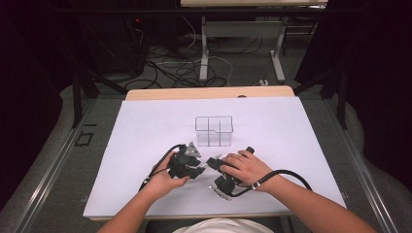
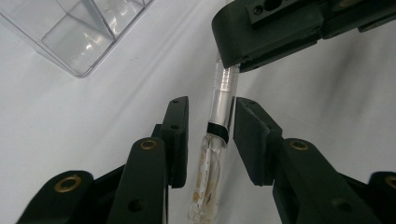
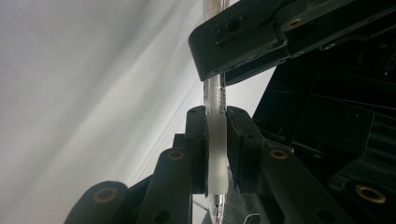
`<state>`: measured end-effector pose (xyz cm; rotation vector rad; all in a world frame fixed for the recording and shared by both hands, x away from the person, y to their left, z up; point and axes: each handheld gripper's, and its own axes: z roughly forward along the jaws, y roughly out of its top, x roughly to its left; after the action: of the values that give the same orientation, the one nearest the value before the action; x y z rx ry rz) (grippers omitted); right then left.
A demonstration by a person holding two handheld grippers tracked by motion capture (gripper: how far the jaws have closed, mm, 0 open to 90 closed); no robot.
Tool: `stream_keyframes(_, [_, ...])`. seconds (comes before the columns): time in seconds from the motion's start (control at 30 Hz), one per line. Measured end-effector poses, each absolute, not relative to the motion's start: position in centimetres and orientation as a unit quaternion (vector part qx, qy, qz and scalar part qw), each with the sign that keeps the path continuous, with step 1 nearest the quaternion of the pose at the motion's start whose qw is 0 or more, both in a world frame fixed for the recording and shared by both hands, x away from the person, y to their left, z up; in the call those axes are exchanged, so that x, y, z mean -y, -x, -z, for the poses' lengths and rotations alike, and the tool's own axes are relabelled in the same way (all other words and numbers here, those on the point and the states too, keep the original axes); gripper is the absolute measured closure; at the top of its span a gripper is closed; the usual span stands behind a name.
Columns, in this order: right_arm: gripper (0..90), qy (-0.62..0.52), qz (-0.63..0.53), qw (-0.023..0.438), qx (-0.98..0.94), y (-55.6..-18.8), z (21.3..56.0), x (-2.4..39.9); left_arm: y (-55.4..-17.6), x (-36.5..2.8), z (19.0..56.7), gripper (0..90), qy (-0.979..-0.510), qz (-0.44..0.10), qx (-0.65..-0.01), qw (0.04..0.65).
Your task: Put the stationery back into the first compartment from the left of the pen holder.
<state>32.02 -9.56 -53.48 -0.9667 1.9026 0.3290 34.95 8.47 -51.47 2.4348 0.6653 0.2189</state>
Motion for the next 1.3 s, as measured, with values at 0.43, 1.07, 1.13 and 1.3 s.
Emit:
stream_keyframes(0.43, [79.5,0.407,-0.137,0.472,-0.770,-31.95,53.48,9.07,-35.05,-8.25,51.80,73.5,-0.920,-0.077,-0.247,0.295])
stream_keyframes(1.07, [78.5,0.413,-0.131,0.467,-0.771,-31.93,53.59,8.77,-35.28,-8.18,51.79,79.2,-0.930,-0.053,-0.234,0.279])
stream_keyframes(1.13, [78.1,0.393,-0.137,0.468,-0.779,-31.84,53.72,8.95,-35.30,-8.22,51.77,79.3,-0.929,-0.050,-0.238,0.278])
stream_keyframes(1.3, [72.7,0.379,-0.134,0.464,-0.789,-32.06,53.79,9.00,-35.40,-8.37,51.86,79.2,-0.925,-0.041,-0.255,0.278])
